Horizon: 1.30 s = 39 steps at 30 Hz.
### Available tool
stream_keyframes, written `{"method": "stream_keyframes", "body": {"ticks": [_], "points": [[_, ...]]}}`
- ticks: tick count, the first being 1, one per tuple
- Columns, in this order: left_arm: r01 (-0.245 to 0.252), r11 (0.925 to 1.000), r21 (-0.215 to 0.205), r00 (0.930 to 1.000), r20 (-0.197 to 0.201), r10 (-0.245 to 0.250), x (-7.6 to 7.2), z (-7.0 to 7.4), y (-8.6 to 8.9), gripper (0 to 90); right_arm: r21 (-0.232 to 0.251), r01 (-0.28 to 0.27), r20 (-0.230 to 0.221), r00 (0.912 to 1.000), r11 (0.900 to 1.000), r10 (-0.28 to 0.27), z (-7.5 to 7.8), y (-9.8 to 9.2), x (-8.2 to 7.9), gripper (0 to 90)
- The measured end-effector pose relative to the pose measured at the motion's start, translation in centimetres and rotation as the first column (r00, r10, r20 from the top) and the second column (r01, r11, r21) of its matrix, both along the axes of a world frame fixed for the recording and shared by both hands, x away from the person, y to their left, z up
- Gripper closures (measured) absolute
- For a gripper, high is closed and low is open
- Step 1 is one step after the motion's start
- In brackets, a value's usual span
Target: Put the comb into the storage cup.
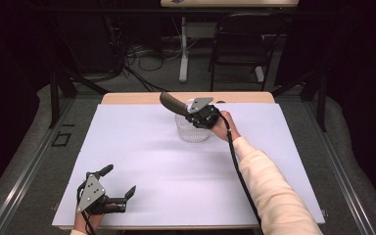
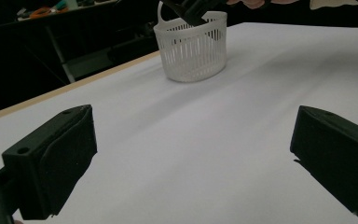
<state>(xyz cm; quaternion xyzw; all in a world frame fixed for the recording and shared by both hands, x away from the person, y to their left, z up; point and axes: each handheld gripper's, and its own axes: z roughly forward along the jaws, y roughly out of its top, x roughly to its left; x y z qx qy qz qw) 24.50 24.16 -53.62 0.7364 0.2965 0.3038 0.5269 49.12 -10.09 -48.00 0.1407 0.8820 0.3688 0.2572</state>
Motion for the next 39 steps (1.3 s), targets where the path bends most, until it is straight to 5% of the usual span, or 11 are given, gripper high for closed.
{"method": "stream_keyframes", "body": {"ticks": [17, 31, 39], "points": [[-0.001, 1.0000, 0.002, 1.0000, -0.001, 0.001, 0.0, 0.0, 0.0, 0.4, -0.025, -0.016, -0.009, 0.9998, 1.000, 0.016, -0.3, 0.2, 0.1, 69.9], [-0.001, 1.0000, 0.003, 1.0000, -0.001, 0.001, 0.0, 0.0, 0.0, 0.4, 0.061, 0.025, -0.123, 0.9923, 0.998, -0.018, 1.5, -1.2, -0.8, 28.3], [-0.003, 1.0000, 0.003, 1.0000, -0.004, 0.003, 0.0, 0.0, -0.1, 0.4, 0.067, 0.030, -0.174, 0.9846, 0.997, -0.018, 2.2, -1.9, -1.7, 15.5]]}}
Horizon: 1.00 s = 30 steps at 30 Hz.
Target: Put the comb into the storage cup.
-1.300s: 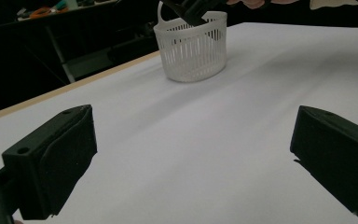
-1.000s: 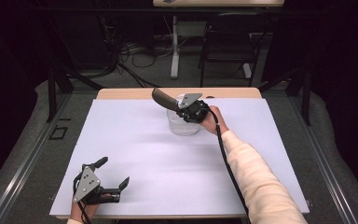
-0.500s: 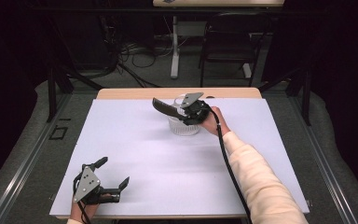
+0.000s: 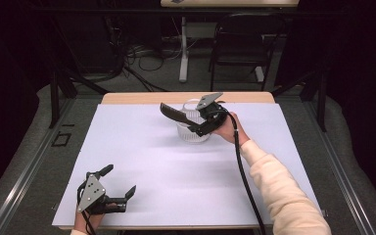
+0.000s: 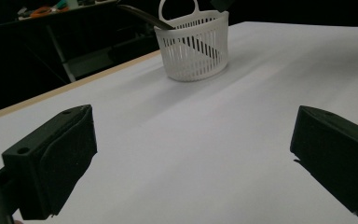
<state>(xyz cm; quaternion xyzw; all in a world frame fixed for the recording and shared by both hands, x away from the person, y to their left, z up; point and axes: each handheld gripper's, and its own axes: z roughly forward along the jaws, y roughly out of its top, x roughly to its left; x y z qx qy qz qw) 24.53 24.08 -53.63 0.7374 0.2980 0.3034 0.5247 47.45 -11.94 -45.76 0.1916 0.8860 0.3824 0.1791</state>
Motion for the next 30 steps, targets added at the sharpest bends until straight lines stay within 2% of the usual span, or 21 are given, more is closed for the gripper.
{"method": "stream_keyframes", "body": {"ticks": [8, 12, 16, 23, 30], "points": [[-0.001, 1.0000, -0.003, 1.0000, -0.002, 0.001, 0.2, 0.0, -0.1, 0.4, -0.005, -0.003, -0.033, 0.9995, 1.000, 0.003, 0.5, -0.4, -0.6, 9.4], [-0.004, 1.0000, -0.001, 1.0000, -0.003, 0.004, 0.2, 0.0, -0.1, 0.4, -0.027, 0.001, -0.053, 0.9986, 1.000, -0.003, 0.5, -0.6, -0.9, 5.9], [-0.005, 1.0000, 0.002, 1.0000, -0.004, 0.005, 0.2, -0.1, -0.1, 0.4, -0.009, 0.009, -0.063, 0.9980, 1.000, -0.009, 0.7, -1.2, -1.2, 3.3], [-0.002, 1.0000, 0.001, 1.0000, -0.003, 0.002, 0.2, -0.1, -0.1, 0.4, -0.011, 0.024, -0.089, 0.9957, 1.000, -0.025, 0.6, -2.3, -2.0, 0.4], [-0.001, 1.0000, 0.006, 1.0000, -0.002, 0.001, 0.3, -0.1, -0.1, 0.4, -0.007, 0.015, -0.088, 0.9960, 1.000, -0.016, 0.4, -3.2, -3.3, 0.0]]}}
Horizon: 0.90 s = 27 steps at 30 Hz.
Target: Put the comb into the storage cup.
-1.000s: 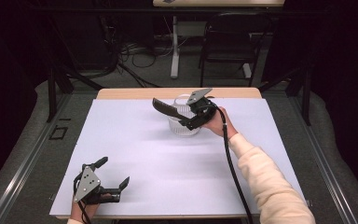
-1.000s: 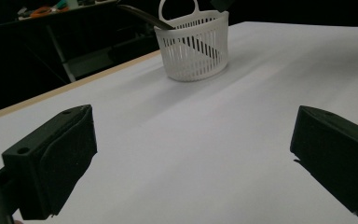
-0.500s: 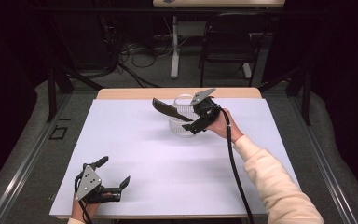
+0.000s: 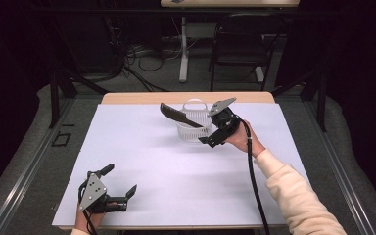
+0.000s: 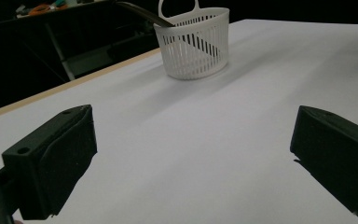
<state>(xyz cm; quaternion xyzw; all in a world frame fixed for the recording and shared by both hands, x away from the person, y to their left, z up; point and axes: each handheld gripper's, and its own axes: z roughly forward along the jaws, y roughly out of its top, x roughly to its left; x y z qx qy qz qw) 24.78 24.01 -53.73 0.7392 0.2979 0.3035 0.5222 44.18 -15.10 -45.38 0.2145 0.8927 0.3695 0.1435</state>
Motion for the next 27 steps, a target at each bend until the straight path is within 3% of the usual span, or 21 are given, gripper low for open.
{"method": "stream_keyframes", "body": {"ticks": [15, 27], "points": [[0.002, 1.0000, -0.003, 1.0000, 0.000, -0.002, -0.1, 0.0, 0.0, 0.4, -0.004, -0.011, -0.013, 0.9999, 1.000, 0.011, 0.3, -1.2, -2.6, 0.0], [0.001, 1.0000, -0.002, 1.0000, -0.001, -0.001, -0.1, 0.0, 0.0, 0.4, -0.002, -0.013, -0.021, 0.9997, 1.000, 0.013, -0.4, -3.0, -5.1, 0.0]]}}
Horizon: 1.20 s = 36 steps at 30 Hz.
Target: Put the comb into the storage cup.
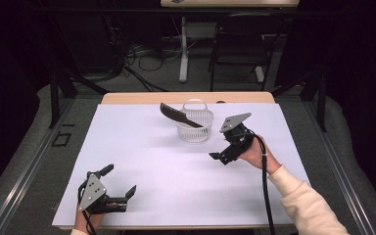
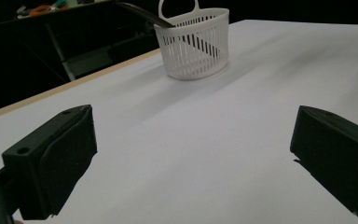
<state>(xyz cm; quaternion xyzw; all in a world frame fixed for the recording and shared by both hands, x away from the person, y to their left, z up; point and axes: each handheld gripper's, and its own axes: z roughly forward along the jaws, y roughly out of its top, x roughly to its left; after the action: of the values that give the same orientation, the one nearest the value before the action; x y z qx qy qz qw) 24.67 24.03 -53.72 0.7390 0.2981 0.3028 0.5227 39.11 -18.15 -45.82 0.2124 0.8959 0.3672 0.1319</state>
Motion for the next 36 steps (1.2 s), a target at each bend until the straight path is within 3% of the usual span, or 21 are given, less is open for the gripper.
{"method": "stream_keyframes", "body": {"ticks": [36], "points": [[-0.003, 1.0000, 0.002, 1.0000, 0.001, 0.003, 0.0, 0.0, 0.0, 0.4, 0.002, 0.087, -0.001, 0.9962, 0.996, -0.087, -3.0, -5.0, -5.8, 0.0]]}}
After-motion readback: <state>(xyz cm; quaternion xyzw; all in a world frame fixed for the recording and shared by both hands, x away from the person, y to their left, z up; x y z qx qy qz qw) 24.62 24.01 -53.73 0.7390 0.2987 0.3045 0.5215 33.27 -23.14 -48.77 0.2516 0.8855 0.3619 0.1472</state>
